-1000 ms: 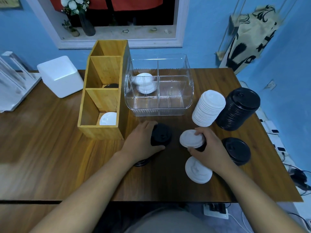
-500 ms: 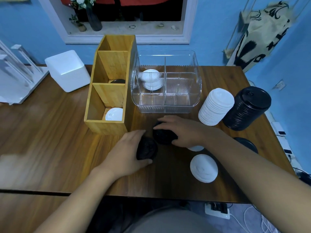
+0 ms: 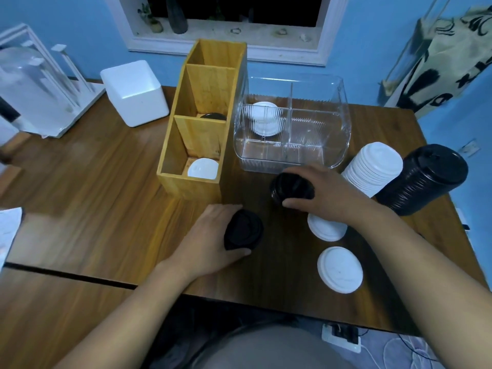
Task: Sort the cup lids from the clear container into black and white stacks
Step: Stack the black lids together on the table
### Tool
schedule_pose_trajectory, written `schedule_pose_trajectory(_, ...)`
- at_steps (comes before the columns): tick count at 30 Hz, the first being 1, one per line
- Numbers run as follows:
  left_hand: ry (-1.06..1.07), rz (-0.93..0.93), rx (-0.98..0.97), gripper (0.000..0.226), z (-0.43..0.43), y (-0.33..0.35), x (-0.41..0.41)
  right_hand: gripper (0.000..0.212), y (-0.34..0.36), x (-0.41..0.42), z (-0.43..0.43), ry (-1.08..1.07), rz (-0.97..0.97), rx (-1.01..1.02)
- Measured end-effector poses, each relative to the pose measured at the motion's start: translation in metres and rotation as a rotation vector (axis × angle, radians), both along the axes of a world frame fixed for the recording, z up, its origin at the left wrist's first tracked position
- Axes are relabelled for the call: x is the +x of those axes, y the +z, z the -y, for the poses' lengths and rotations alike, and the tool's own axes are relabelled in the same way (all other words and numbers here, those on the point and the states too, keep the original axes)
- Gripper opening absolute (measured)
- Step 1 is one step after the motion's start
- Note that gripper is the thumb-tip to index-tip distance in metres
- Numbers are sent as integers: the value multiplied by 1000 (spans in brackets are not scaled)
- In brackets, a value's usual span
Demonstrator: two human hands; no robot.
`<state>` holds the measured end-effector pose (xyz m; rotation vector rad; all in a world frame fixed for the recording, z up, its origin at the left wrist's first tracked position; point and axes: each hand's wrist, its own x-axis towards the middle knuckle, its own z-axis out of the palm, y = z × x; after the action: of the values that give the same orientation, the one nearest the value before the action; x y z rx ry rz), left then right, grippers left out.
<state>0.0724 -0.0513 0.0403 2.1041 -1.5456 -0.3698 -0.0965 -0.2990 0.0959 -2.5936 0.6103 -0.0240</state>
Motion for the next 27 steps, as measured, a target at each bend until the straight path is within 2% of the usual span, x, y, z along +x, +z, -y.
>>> schedule_pose_trajectory(3,57,-6,-4,98,2,-3,-5,71,2,-4,-5,-64,51,22)
schedule_pose_trajectory(8,77,-15,16,108,3,-6,-9,75,-7,0,-34,20,-16,15)
schedule_pose_trajectory(12,91,-78,5,103,-5,-6,0,73,-11,5,-48,25,2,55)
schedule_pose_trajectory(14,106,-20,13,101,-6,-6,0,73,-12,3,-46,-7,12,59)
schedule_pose_trajectory(16,133,122,54,107,-4,-3,-6,74,-14,0,-42,-43,27,62)
schedule_pose_trajectory(18,91,174,74,114,-3,-1,-8,74,-15,-2,-41,-64,24,53)
schedule_pose_trajectory(23,-193,-89,138,96,3,17,10,74,-17,-2,-41,-60,1,33)
schedule_pose_trajectory(25,-210,-57,149,88,7,19,13,74,-19,1,-39,-51,-29,-15)
schedule_pose_trajectory(27,-169,56,155,84,9,16,13,76,-23,8,-36,-36,-72,-106)
